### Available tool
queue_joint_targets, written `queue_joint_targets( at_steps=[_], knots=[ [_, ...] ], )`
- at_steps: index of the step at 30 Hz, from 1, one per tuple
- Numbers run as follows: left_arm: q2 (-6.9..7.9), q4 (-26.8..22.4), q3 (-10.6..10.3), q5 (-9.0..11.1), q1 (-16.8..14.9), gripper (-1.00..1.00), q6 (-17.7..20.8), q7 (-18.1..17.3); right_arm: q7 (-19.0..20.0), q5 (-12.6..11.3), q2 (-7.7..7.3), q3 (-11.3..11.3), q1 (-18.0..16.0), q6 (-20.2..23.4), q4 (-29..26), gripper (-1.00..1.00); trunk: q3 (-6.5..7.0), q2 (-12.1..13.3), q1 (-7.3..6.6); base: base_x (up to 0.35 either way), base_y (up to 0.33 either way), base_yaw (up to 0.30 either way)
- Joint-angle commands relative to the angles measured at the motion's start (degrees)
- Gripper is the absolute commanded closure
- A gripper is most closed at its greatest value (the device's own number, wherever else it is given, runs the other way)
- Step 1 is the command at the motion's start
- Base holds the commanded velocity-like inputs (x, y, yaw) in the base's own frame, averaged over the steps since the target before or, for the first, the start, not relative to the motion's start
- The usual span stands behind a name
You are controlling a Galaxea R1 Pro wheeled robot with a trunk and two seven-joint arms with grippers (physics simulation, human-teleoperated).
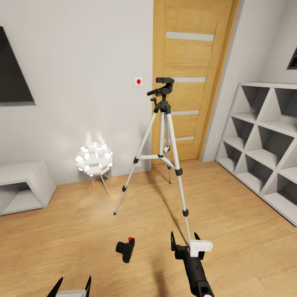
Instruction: Attach the digital camera to the camera tripod in the bedroom.
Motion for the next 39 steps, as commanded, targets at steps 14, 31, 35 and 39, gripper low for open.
queue_joint_targets(
  at_steps=[14, 31, 35, 39],
  knots=[
    [0.07, -0.08, -0.26, 0.03, 0.00, -1.00, -0.21, 0.44, -0.79, 0.46, -0.08, 0.05, -2.17, 10.80, -1.73, -1.00, -2.55, -5.64, 3.08, 0.000, 0.000, 0.000],
    [0.07, -0.35, -0.36, -0.04, 0.01, -1.00, -0.21, 0.39, -0.91, 0.40, -0.74, -0.03, -6.83, 16.93, -1.66, -1.00, -5.24, -11.66, 6.38, 0.000, 0.000, 0.000],
    [0.07, -0.32, -0.36, -0.05, 0.01, -1.00, -0.21, 0.38, -0.91, 0.39, -0.94, -0.05, -6.87, 16.96, -1.63, -1.00, -5.24, -11.66, 6.38, 0.000, 0.000, 0.000],
    [0.07, -0.28, -0.36, -0.05, 0.00, -1.00, -0.21, 0.41, -0.91, 0.38, -1.10, -0.12, -6.89, 16.97, -1.23, -1.00, -5.78, -12.86, 7.04, 0.000, 0.000, 0.000]
  ],
)
